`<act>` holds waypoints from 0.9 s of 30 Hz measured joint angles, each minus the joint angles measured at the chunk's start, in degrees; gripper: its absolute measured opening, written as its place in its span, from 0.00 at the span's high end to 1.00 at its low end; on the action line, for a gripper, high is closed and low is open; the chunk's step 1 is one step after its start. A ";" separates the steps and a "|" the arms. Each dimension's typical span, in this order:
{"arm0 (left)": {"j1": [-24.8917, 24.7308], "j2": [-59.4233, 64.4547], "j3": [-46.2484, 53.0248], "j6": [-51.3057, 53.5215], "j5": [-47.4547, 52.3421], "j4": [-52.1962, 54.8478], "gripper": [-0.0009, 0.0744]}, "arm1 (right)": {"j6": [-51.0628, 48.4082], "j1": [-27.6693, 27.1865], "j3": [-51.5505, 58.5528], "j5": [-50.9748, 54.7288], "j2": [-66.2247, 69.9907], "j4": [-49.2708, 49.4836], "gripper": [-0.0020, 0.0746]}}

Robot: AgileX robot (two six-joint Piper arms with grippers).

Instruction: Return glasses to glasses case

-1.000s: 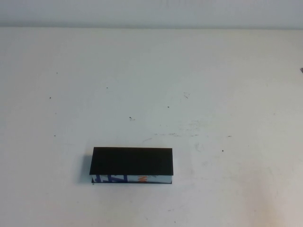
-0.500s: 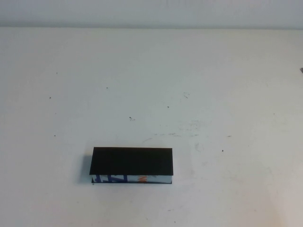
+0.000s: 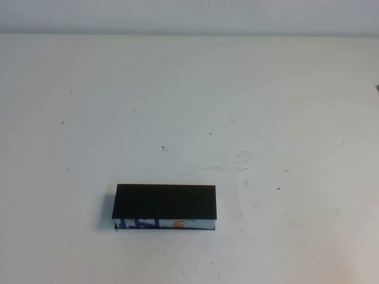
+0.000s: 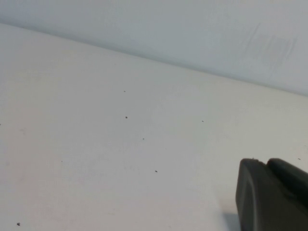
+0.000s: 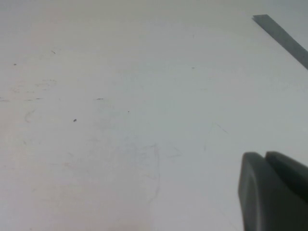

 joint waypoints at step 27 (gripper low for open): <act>23.39 -3.83 0.00 -56.27 9.85 79.42 0.99 | -0.13 0.00 0.00 0.19 0.00 1.84 0.99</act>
